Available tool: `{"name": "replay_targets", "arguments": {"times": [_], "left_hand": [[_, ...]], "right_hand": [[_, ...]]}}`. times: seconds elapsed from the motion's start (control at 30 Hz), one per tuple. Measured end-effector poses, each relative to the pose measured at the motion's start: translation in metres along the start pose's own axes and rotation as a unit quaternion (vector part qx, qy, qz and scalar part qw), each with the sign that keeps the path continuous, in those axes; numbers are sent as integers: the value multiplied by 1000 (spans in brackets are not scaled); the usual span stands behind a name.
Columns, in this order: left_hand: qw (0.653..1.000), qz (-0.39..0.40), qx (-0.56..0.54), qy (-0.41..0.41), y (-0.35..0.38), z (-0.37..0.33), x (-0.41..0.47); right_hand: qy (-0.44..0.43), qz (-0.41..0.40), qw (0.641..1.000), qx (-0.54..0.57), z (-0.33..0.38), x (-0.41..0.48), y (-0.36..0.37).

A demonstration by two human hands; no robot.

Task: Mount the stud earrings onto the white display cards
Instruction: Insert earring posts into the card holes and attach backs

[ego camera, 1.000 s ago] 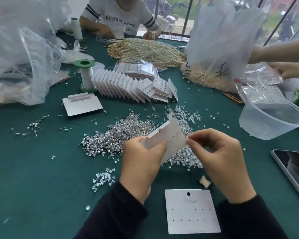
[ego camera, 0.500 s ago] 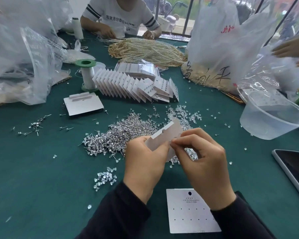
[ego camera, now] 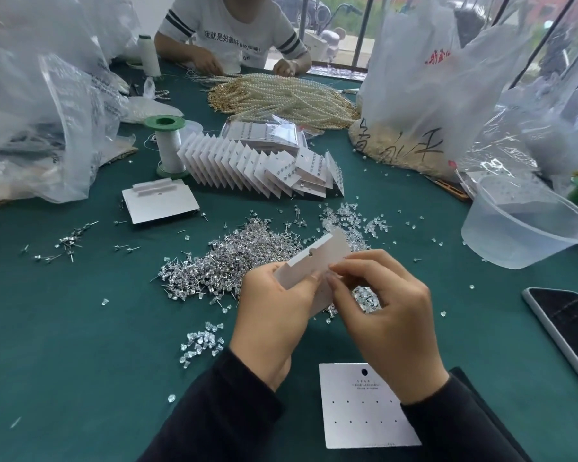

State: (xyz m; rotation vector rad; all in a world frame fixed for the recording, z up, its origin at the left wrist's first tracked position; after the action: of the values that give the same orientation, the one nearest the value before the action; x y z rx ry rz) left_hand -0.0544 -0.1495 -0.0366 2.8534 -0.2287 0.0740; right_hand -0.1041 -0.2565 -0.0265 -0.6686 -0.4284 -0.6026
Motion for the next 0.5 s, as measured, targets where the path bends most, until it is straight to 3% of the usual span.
{"name": "replay_targets", "arguments": {"times": [0.27,0.5], "left_hand": [[999,-11,45,29,-1,-1,-1],[998,15,-62,3,4,-6,-5]], "right_hand": [[1,-12,1000,-7,1,-2,3],[-23,-46,997,-50,5,-5,7]]}}
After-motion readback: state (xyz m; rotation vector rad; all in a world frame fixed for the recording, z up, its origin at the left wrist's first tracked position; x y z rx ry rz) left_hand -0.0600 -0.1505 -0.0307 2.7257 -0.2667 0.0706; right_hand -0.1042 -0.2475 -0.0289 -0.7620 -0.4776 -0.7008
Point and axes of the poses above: each hand's wrist, its own x-axis towards the middle knuckle, its own y-axis out of the palm, z = x × y, the point moved 3 cm from there along x, towards the middle knuckle, and after that the axes turned 13 degrees about y, right-handed, at the moved point
